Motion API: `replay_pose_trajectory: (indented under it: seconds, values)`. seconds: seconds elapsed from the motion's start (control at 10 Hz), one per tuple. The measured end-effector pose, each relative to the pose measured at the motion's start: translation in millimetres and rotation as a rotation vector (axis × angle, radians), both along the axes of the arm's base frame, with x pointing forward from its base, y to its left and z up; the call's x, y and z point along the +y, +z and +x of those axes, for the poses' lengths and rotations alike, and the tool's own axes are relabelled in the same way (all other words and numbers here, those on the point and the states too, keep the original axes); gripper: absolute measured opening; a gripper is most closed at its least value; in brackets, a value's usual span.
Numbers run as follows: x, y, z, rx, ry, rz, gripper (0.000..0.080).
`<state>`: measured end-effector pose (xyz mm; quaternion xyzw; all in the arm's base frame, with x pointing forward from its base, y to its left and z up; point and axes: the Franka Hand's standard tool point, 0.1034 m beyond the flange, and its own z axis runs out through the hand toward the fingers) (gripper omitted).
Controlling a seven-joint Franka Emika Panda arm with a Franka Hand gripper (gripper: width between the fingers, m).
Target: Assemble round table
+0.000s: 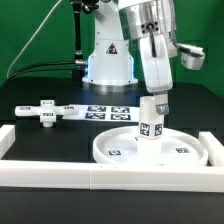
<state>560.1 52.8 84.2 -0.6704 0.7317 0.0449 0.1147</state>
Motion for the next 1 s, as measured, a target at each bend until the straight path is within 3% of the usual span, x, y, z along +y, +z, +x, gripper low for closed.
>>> replay_pose_trajectory:
  seconds: [1.0]
  values:
    - [-6.5, -1.8, -1.5, -0.175, 0.88, -0.126, 0.0649]
